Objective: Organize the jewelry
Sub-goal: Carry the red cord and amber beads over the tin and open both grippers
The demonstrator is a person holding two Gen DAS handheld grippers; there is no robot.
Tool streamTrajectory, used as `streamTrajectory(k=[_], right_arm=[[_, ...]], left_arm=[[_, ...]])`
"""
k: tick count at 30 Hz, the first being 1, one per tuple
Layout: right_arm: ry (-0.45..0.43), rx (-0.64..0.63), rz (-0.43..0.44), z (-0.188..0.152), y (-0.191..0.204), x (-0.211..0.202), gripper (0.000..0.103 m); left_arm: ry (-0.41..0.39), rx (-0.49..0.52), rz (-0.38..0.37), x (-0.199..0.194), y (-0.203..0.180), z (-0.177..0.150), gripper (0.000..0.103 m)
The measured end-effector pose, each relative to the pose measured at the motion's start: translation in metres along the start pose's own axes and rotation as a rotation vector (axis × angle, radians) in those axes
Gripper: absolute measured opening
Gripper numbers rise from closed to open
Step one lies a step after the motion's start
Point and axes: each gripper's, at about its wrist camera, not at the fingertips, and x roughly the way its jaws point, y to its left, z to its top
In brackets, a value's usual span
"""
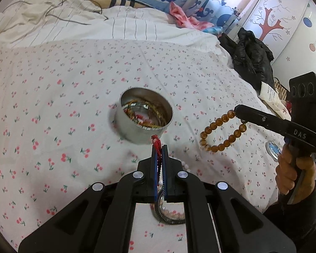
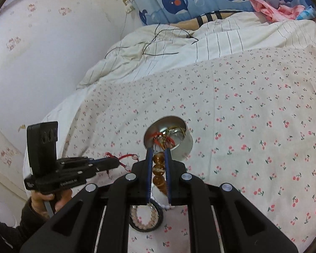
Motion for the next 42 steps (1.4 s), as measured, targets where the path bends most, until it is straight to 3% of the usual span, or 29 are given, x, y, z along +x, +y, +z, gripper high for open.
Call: streamTrajectory(k=[13,21,29,33,36,37,40,41,42], right_arm=[[-0.062,0.012,0.056,0.025,0.003,0.013,0.012],[-0.071,0.048,0.082,0.033,0.002,0.034,0.012],[-0.079,0.071,0.073,0.039,-0.003,0.050,0.012],[-0.068,0.077,0.061,0.040,-0.007,0.058,0.012],[-0.070,0.090,0.072,0.042,-0.009,0.063,0.012],[-0.071,0.096,0.082,0.043,-0.009,0.066,0.012],[-0.064,0.119,0.101,0.044,-0.009,0.077,0.012],[-0.060,0.126,0.108,0.044,-0.010,0.081,0.012],[-0.053,0.138,0.121,0.043,-0.010,0.087,0.012]], left_arm=[[-0.083,0.071,0.088,0.020,-0.027,0.031,0.004],[-0.101,0.056,0.083,0.035,-0.017,0.052,0.003],[-0.068,0.020,0.048,0.068,-0.007,0.065,0.004],[0.001,0.022,0.109,0.093,-0.002,0.069,0.006],[0.062,0.012,0.162,0.103,0.006,0.067,0.025],[0.062,0.012,0.182,0.101,0.008,0.067,0.036],[0.028,0.000,0.177,0.080,0.012,0.069,0.049],[-0.001,0.000,0.212,0.069,0.013,0.069,0.059],[-0.026,-0.001,0.233,0.061,0.015,0.068,0.062]])
